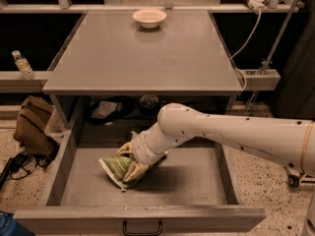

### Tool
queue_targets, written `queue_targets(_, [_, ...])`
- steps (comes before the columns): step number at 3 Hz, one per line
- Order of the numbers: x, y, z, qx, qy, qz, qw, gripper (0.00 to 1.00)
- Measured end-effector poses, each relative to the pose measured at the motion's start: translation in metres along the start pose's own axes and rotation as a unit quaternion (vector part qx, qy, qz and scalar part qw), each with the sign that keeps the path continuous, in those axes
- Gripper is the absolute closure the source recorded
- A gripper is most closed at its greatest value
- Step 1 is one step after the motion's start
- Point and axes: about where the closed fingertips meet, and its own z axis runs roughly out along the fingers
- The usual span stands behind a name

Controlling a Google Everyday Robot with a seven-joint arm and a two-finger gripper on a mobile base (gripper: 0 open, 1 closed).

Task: Pick green jalapeno chip bag from top drawer and place on counter

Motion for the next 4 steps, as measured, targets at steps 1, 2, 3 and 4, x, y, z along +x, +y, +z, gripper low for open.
queue_targets(1, [-0.014, -0.006, -0.042, 0.032, 0.011, -0.013, 0.9993, 0.88])
queue_targets(2, [-0.052, -0.025, -0.125, 0.086, 0.036, -0.052, 0.9943, 1.0])
queue_targets(3, [-0.061, -0.028, -0.138, 0.094, 0.047, -0.062, 0.9926, 1.0])
queue_targets(4, [-0.06, -0.028, -0.137, 0.093, 0.046, -0.061, 0.9928, 1.0])
